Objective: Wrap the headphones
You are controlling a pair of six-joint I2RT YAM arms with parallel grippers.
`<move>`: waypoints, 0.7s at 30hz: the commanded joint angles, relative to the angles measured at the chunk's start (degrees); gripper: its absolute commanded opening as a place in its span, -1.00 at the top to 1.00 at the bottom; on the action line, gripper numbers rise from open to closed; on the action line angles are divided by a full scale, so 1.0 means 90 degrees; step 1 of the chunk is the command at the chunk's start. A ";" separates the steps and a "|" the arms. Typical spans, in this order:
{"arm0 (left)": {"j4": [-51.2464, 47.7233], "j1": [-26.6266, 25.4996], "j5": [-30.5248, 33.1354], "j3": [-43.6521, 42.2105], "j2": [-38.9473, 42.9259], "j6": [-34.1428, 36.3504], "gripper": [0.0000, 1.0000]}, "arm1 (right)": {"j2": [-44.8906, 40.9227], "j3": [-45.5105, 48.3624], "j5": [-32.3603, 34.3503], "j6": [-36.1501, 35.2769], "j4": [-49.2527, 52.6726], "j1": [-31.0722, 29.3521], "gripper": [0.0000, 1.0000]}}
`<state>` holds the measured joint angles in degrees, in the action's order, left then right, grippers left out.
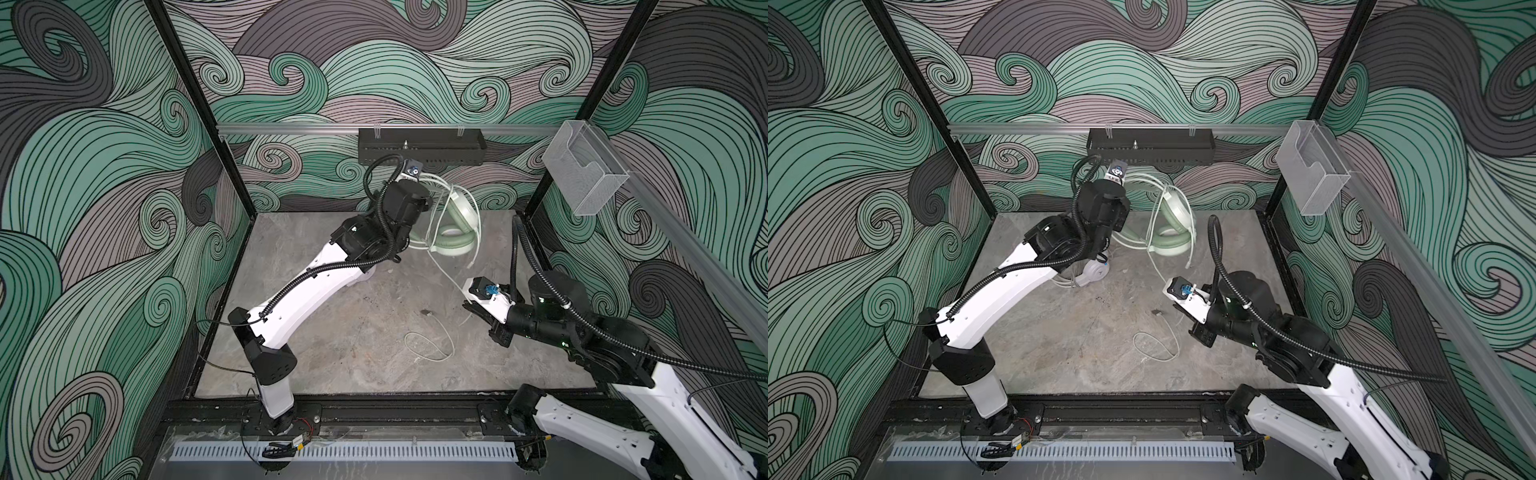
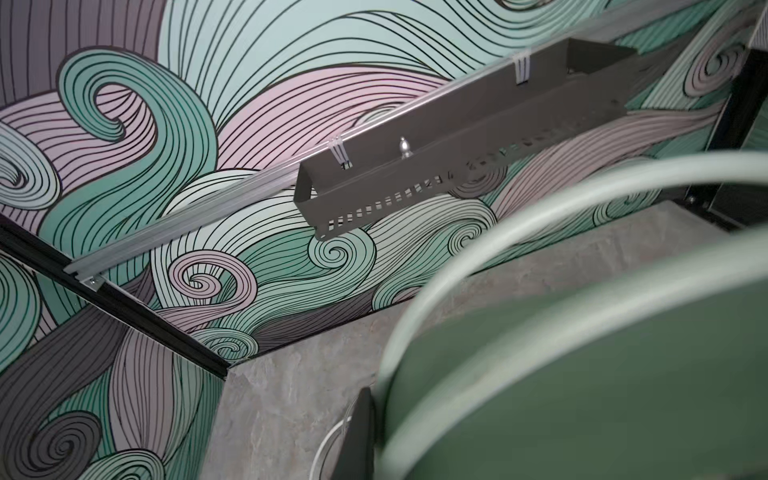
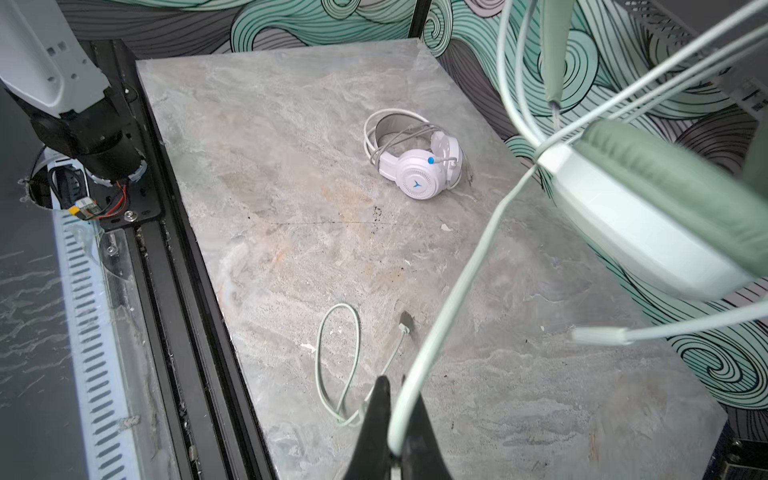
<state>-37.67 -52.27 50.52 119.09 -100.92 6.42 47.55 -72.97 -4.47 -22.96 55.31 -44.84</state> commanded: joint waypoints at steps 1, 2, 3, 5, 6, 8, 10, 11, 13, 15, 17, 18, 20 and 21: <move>0.0795 -0.0186 0.0707 -0.0096 0.0154 0.0713 1.00 | 0.0106 -0.0276 0.0044 -0.0128 0.0186 -0.0047 1.00; 0.0713 -0.0248 0.0691 -0.0165 0.0148 0.0746 1.00 | 0.0145 -0.0346 0.0075 -0.0139 0.0198 -0.0047 1.00; 0.0631 -0.0339 0.0723 -0.0260 0.0116 0.0863 1.00 | 0.0204 -0.0442 0.0109 -0.0178 0.0232 -0.0047 1.00; 0.0750 -0.0570 0.1022 -0.0555 0.0084 0.1209 1.00 | 0.0307 -0.0626 0.0175 -0.0236 0.0314 -0.0047 1.00; 0.0843 -0.0688 0.1184 -0.0726 0.0084 0.1384 1.00 | 0.0363 -0.0710 0.0222 -0.0268 0.0366 -0.0052 1.00; 0.0907 -0.0851 0.1314 -0.1021 0.0105 0.1607 1.00 | 0.0425 -0.0806 0.0344 -0.0328 0.0443 -0.0049 1.00; 0.0902 -0.0985 0.1415 -0.1342 0.0191 0.1763 1.00 | 0.0469 -0.0910 0.0473 -0.0391 0.0535 -0.0047 1.00; 0.0896 -0.1020 0.1445 -0.1467 0.0231 0.1827 1.00 | 0.0483 -0.0946 0.0529 -0.0405 0.0580 -0.0047 1.00; 0.0736 -0.1090 0.1557 -0.1646 0.0311 0.1860 1.00 | 0.0530 -0.1010 0.0662 -0.0489 0.0692 -0.0049 1.00; 0.0660 -0.1148 0.1654 -0.1806 0.0386 0.1926 1.00 | 0.0590 -0.1052 0.0785 -0.0561 0.0804 -0.0047 1.00; 0.0754 -0.1193 0.1683 -0.1998 0.0502 0.2105 1.00 | 0.0649 -0.1074 0.0908 -0.0641 0.0865 -0.0047 1.00; 0.0847 -0.1209 0.1748 -0.2080 0.0555 0.2224 1.00 | 0.0681 -0.1087 0.0980 -0.0675 0.0891 -0.0056 1.00; 0.0983 -0.1214 0.1927 -0.2156 0.0617 0.2433 1.00 | 0.0720 -0.1139 0.1116 -0.0712 0.0911 -0.0067 1.00; 0.1098 -0.1214 0.1994 -0.2204 0.0653 0.2543 1.00 | 0.0732 -0.1168 0.1130 -0.0720 0.0905 -0.0067 1.00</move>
<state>-31.97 -63.20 62.22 99.02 -99.02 25.39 54.59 -80.84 2.66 -28.56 63.75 -45.23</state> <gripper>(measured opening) 0.071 0.060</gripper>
